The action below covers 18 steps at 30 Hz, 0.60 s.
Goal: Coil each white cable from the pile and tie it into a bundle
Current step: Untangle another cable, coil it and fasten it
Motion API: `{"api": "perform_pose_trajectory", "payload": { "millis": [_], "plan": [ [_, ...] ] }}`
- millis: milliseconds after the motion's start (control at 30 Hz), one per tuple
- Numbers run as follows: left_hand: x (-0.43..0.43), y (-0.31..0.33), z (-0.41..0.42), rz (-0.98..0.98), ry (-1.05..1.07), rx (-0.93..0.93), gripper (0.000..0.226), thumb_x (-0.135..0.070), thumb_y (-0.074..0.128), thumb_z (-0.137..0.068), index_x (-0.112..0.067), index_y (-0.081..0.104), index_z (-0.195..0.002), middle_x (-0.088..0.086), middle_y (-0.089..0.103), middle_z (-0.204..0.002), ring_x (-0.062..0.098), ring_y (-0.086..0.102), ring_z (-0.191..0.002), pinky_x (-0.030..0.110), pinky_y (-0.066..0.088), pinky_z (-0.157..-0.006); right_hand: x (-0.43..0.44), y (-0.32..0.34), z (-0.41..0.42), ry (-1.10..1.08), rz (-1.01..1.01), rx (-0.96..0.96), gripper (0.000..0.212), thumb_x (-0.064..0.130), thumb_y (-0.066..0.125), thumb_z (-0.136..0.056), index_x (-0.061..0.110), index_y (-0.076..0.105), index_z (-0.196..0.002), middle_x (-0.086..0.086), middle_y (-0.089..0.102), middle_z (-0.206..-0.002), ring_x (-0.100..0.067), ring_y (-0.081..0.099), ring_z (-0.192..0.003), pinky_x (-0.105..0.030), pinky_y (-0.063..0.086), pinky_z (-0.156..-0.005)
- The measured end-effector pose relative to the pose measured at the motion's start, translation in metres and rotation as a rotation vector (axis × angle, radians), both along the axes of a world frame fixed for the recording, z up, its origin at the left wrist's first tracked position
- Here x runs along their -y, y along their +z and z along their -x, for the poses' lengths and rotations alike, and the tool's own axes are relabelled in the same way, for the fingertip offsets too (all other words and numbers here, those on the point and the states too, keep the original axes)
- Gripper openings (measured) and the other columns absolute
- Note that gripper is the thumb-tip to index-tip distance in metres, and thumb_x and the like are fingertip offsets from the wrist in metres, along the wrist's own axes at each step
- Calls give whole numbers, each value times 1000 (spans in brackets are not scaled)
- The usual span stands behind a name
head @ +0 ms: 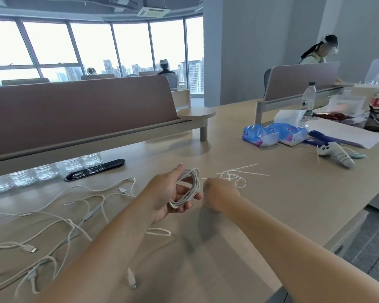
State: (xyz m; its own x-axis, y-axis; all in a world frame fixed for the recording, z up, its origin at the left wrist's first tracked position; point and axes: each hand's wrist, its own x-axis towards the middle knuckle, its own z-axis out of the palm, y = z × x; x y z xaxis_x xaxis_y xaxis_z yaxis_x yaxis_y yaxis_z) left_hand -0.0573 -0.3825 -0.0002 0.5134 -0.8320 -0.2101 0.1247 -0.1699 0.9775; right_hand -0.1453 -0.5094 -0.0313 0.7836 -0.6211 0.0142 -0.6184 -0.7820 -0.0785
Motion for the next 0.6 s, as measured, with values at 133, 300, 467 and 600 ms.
{"api": "perform_pose_trajectory", "payload": {
  "millis": [133,300,467,600],
  "plan": [
    [-9,5,2,-7,16,-3,53,-47,35,-107,-2,61,-111,30,72,-91,25,52,-51,24,36,-46,-5,11,9,-32,-67,85,5,14,52,-92,13,57,-93,-13,65,-114,-34,63,-103,-33,42,-73],
    [-21,10,0,-5,64,-49,54,-51,33,-106,-5,59,-118,28,73,-98,25,54,-50,24,38,-46,-17,32,23,8,-193,299,11,21,54,-94,16,63,-98,-2,65,-101,-23,58,-88,-30,40,-69],
    [-47,22,-5,62,139,-70,54,-51,36,-106,-5,61,-115,27,74,-99,27,58,-50,23,40,-44,-50,56,28,121,-348,522,14,19,55,-95,20,64,-84,5,66,-78,-13,60,-70,-28,47,-62],
    [-67,33,-9,170,206,-113,50,-46,38,-106,-4,63,-109,23,73,-88,28,58,-50,23,37,-42,-79,66,25,225,-455,517,18,17,55,-95,21,61,-79,6,66,-68,-9,55,-58,-28,46,-61]
  ]
}}
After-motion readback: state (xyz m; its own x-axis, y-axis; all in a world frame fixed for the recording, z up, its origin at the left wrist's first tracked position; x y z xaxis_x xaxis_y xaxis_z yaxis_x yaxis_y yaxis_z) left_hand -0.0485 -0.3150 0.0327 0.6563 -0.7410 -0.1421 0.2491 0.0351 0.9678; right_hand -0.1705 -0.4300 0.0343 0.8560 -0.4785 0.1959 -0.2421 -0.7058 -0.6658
